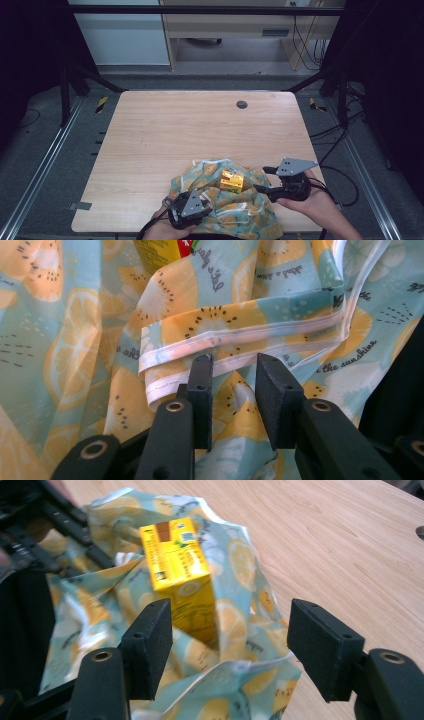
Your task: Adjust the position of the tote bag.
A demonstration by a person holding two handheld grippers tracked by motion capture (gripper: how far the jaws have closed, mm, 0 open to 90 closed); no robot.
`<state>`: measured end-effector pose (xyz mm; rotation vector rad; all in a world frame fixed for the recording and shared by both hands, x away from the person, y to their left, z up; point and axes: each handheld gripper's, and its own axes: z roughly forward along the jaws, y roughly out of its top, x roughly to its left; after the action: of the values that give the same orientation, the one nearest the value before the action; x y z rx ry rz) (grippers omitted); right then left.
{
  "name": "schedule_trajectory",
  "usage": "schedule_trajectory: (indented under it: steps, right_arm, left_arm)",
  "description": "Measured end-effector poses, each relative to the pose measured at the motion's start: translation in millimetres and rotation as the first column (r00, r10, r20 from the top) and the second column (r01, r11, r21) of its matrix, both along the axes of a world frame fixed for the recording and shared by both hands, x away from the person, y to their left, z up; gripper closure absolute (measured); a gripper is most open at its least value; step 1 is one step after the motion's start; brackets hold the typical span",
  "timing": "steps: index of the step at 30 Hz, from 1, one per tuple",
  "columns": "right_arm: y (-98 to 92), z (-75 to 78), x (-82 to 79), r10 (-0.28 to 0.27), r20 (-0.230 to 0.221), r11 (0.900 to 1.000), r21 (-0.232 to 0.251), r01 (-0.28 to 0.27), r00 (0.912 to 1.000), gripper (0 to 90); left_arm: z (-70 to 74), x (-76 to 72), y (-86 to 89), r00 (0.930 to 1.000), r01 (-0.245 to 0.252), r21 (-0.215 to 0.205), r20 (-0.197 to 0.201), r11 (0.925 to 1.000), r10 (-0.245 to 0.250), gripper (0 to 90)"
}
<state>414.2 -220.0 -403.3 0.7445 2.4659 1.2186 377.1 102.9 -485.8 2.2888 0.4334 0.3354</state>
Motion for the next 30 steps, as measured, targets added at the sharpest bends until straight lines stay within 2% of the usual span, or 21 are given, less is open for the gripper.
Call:
schedule_trajectory:
  steps: [5,7,8,9,10,11,12,14,15,16,18,20,21,25,30]
  right_arm:
    - [8.1,-8.3,8.8,0.014,-0.024,1.000,-0.009,-0.014,0.9996,34.2]
    - [12.7,-13.5,11.9,0.021,-0.036,0.999,-0.039,-0.022,0.9991,39.6]
    - [12.7,-13.5,11.9,0.021,-0.036,0.999,-0.039,-0.022,0.9991,39.6]
    - [14.1,-17.8,16.3,0.016,-0.050,0.998,-0.055,-0.019,0.9986,47.8]
    - [14.1,-17.8,16.3,0.016,-0.050,0.998,-0.055,-0.019,0.9986,47.8]
    - [14.6,-22.3,21.4,0.010,-0.069,0.998,-0.069,-0.015,0.9975,60.3]
    - [14.6,-22.3,21.4,0.010,-0.069,0.998,-0.069,-0.015,0.9975,60.3]
    - [14.3,-27.0,27.5,-0.001,-0.083,0.996,-0.087,-0.006,0.9966,71.7]
    - [13.7,-30.2,33.4,-0.016,-0.098,0.996,-0.087,0.007,0.9950,85.9]
    - [13.7,-30.2,33.4,-0.016,-0.098,0.996,-0.087,0.007,0.9950,85.9]
    - [10.9,-32.8,43.7,-0.048,-0.106,0.997,-0.061,0.042,0.9932,89.8]
    - [9.5,-33.4,49.3,-0.064,-0.103,0.997,-0.060,0.058,0.9926,90.0]
    - [9.1,-33.6,51.8,-0.075,-0.098,0.996,-0.058,0.069,0.9923,90.0]
    - [3.4,-32.1,61.5,-0.105,-0.093,0.994,-0.046,0.101,0.9901,90.0]
    - [-3.6,-33.0,65.5,-0.125,-0.101,0.992,-0.021,0.123,0.9870,90.0]
  left_arm:
    - [-1.6,0.5,0.4,1.0000,0.002,0.008,0.001,1.0000,-0.002,69.8]
    - [-2.3,1.1,-0.1,1.0000,0.003,0.008,-0.002,1.0000,-0.003,70.3]
    - [-2.9,1.7,-0.4,1.0000,0.005,0.013,-0.002,0.9999,-0.005,70.3]
    - [-3.9,1.8,-1.2,1.0000,0.000,0.012,-0.003,0.9999,0.000,70.8]
    - [-4.4,2.0,-1.7,1.0000,0.004,0.014,-0.006,0.9999,-0.004,70.8]
    - [-4.8,2.1,-2.1,1.0000,0.005,0.019,-0.005,0.9998,-0.005,72.1]
    - [-5.2,2.3,-2.3,1.0000,0.007,0.024,-0.005,0.9997,-0.007,72.1]
    - [-6.4,2.8,-2.7,0.9999,0.008,0.031,-0.009,0.9995,-0.008,73.3]
    - [-7.2,3.3,-2.8,1.0000,0.008,0.040,-0.005,0.9992,-0.008,75.3]
    - [-8.0,3.8,-3.0,0.9999,0.009,0.049,-0.005,0.9988,-0.009,75.3]
    - [-10.2,5.7,-3.8,0.9999,0.013,0.076,-0.008,0.9971,-0.012,79.0]
    - [-10.7,6.3,-4.0,0.9999,0.014,0.080,-0.011,0.9967,-0.013,82.5]
    - [-11.3,6.3,-4.5,0.9998,0.011,0.069,-0.017,0.9975,-0.010,83.9]
    - [-10.5,6.2,-5.4,0.9997,0.014,0.082,-0.023,0.9965,-0.012,87.3]
    - [-8.6,5.0,-4.0,0.9998,0.010,0.089,-0.018,0.9960,-0.008,87.3]
